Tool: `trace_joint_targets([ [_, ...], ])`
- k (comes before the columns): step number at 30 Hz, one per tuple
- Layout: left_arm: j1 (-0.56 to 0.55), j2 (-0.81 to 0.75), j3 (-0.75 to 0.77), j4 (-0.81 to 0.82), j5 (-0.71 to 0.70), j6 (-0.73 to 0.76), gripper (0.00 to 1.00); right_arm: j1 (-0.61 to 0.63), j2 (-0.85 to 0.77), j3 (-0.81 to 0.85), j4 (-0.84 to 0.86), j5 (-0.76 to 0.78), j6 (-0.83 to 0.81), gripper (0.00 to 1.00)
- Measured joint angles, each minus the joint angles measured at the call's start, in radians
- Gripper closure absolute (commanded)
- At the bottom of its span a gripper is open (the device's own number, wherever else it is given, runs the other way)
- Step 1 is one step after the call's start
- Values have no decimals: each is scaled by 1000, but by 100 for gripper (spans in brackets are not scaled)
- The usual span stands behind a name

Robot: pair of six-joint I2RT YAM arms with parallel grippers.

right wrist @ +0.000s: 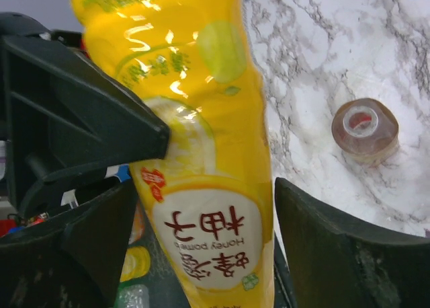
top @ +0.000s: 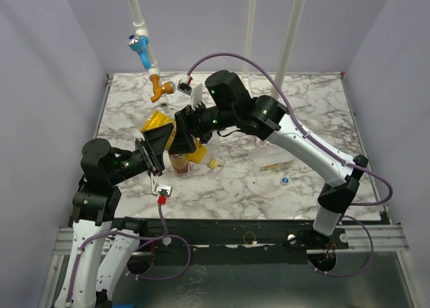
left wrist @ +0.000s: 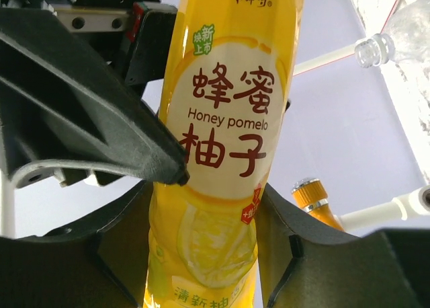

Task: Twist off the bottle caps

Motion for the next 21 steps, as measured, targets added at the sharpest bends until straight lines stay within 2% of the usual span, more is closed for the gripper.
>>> trace_joint_targets([
  [1,0,-1,3,0,-2,-8,65,0,2,6,3,-1,-2,0],
  [5,-2,0,6,-3,-9,-80,68,3,2,41,13,23,-22,0],
  [10,-2,0,35,-8,-40,-256,70,4,-48,61,50,131,-76,0],
  [15,-2,2,101,-13,-64,-568,73,4,-230,-46,182,249,-125,0],
  [16,-2,5,126,-13,-72,-681,73,5,-284,-78,227,277,-133,0],
  [17,-2,6,131,-12,-73,-707,73,5,-312,-93,248,288,-136,0],
  [21,-2,36,197,16,-82,-1077,73,5,-437,-186,412,331,-151,0],
])
